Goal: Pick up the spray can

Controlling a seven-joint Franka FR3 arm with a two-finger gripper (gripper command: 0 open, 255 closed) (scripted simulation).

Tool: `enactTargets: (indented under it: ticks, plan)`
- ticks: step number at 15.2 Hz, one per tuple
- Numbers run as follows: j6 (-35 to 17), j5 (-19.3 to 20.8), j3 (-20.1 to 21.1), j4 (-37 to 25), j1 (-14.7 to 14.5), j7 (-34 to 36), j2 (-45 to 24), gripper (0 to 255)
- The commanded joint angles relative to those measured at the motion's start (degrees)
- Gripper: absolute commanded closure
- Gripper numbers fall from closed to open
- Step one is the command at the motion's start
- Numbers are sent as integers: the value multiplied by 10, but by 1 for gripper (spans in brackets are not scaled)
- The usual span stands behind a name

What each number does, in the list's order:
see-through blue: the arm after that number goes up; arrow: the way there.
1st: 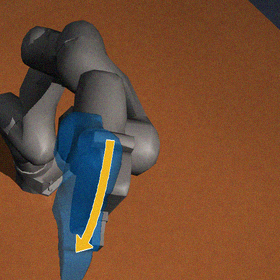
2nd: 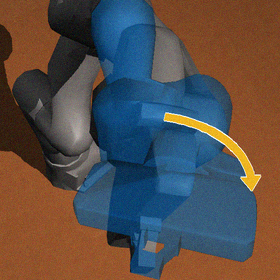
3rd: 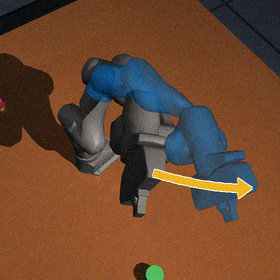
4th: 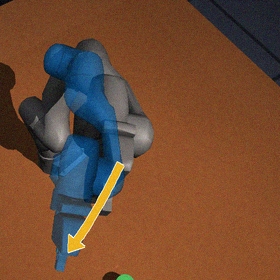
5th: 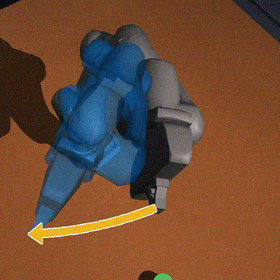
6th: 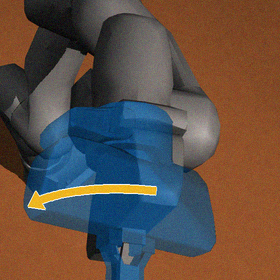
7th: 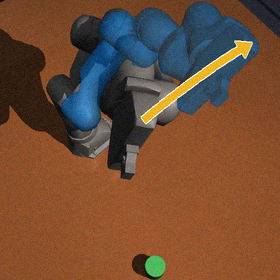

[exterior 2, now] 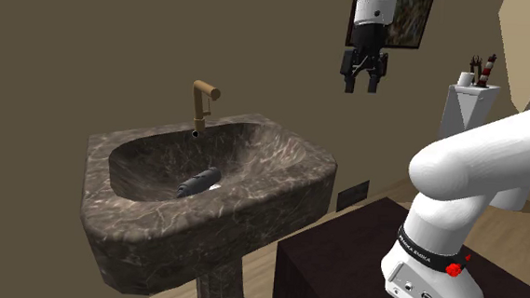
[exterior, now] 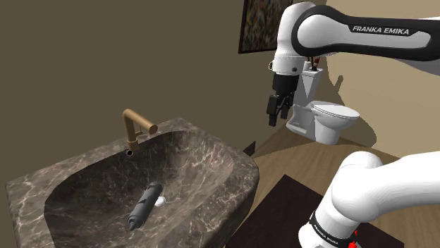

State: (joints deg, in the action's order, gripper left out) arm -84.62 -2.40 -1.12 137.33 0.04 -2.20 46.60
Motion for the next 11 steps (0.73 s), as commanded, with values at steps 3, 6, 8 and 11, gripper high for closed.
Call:
enactTargets:
  ticks: [3,6,8,11]
  plan:
    - [-28,-23,21,23,-3,35,-1,0]
    - [-73,-57,54,52,-8,85,-11,0]
    - [-105,-80,77,67,-13,117,-22,0]
    - [-156,-112,112,83,-20,165,-48,0]
